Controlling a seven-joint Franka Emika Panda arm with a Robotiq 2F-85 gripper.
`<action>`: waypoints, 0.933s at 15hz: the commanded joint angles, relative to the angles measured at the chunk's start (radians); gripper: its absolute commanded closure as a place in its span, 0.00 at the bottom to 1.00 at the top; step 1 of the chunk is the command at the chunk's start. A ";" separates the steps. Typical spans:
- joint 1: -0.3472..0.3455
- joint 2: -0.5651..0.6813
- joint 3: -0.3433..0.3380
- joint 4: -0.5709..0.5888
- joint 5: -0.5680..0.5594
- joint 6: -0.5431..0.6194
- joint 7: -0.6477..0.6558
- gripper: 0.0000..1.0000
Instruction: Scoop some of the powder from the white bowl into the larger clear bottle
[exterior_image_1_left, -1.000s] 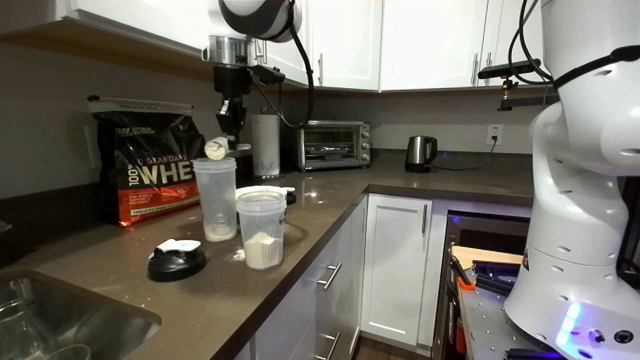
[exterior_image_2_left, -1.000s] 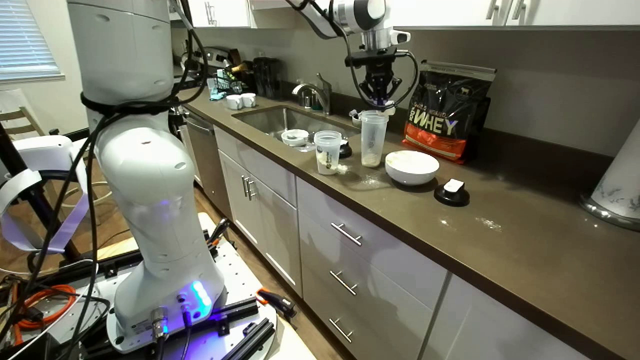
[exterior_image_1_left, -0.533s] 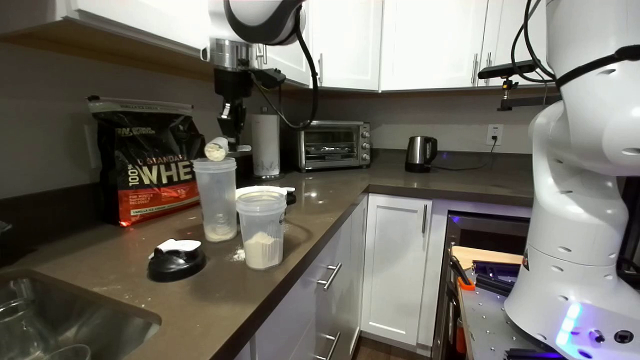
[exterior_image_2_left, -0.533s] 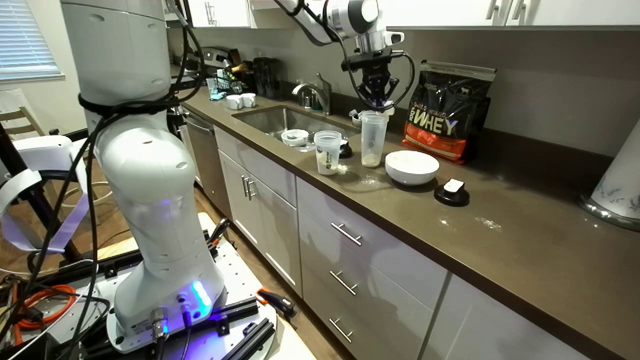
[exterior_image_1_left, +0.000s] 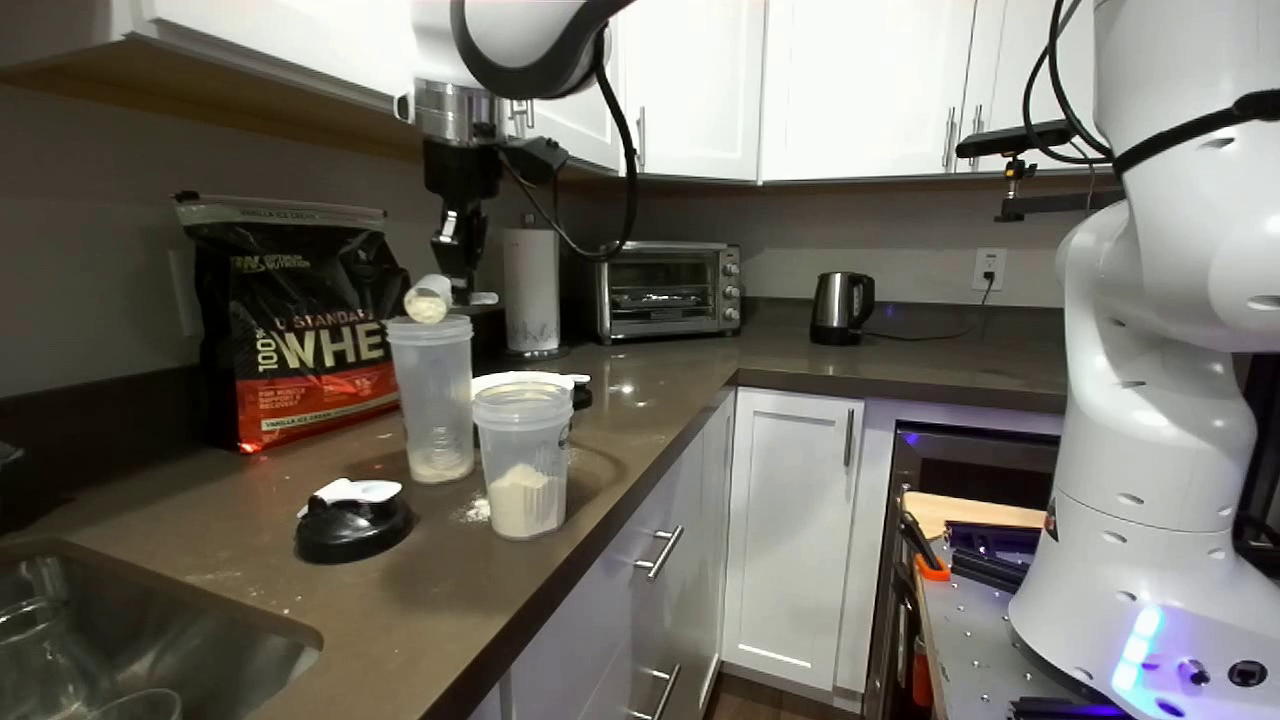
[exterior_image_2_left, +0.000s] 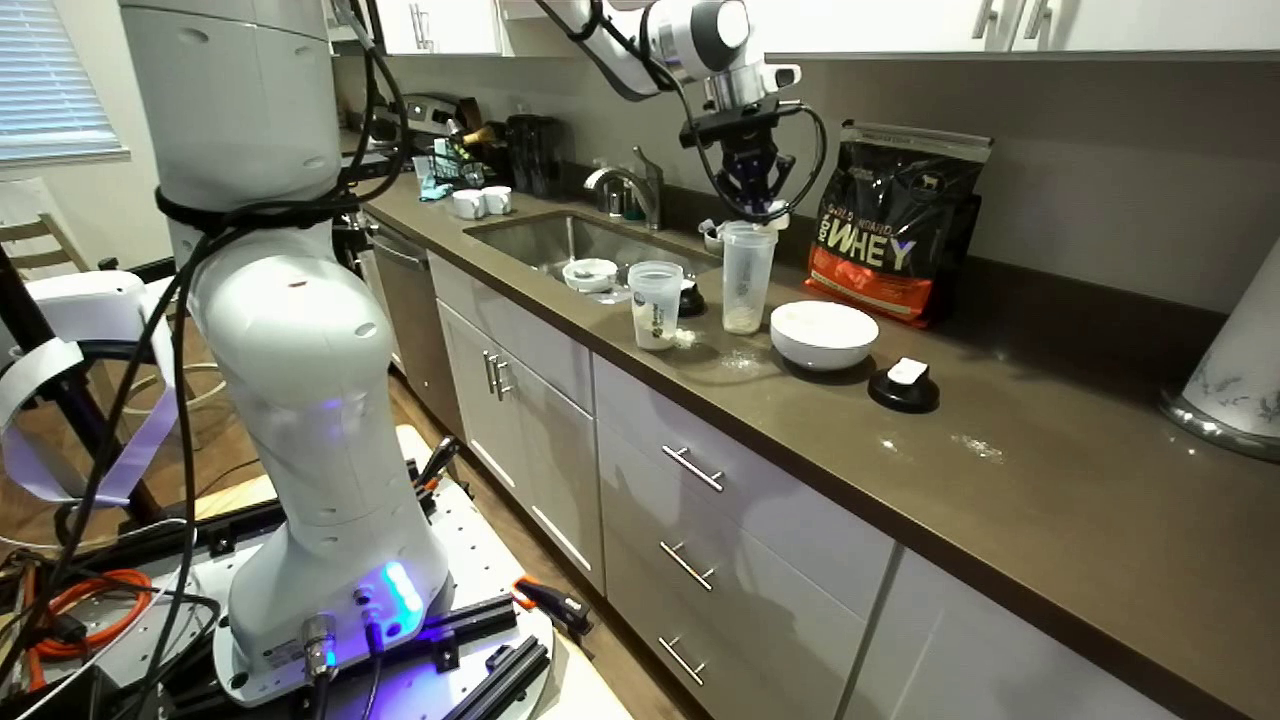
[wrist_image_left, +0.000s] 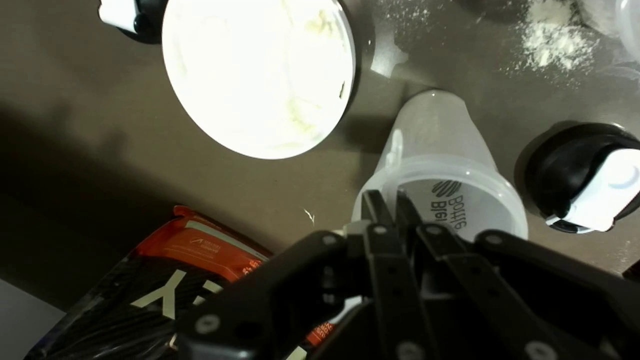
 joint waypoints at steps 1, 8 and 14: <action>0.006 -0.020 -0.002 -0.034 -0.052 0.038 0.043 0.98; 0.014 -0.027 -0.002 -0.047 -0.089 0.059 0.072 0.98; 0.020 -0.035 -0.005 -0.064 -0.151 0.092 0.117 0.98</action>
